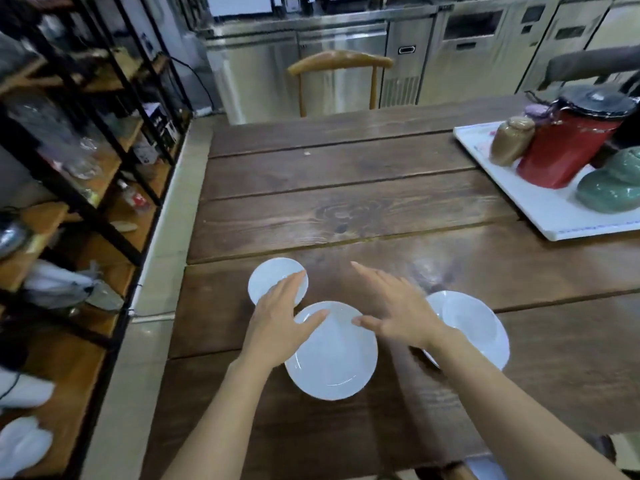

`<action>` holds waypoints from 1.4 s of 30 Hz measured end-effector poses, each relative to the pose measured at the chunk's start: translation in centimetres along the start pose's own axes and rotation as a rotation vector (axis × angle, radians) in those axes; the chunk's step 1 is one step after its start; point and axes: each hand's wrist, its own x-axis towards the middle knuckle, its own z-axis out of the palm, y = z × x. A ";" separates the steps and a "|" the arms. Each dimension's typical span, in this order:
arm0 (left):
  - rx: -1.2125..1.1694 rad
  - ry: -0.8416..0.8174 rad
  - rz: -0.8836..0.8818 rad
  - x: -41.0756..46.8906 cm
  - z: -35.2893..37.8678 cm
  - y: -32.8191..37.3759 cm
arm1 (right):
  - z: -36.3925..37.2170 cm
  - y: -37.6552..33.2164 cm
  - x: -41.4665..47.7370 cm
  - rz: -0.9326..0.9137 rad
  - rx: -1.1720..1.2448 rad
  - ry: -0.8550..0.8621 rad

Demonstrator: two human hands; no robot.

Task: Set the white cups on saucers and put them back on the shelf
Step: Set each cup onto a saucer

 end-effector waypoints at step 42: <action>-0.300 0.016 -0.104 -1.9 0.2 -4.7 | 4.0 -3.9 1.7 0.066 0.353 -0.035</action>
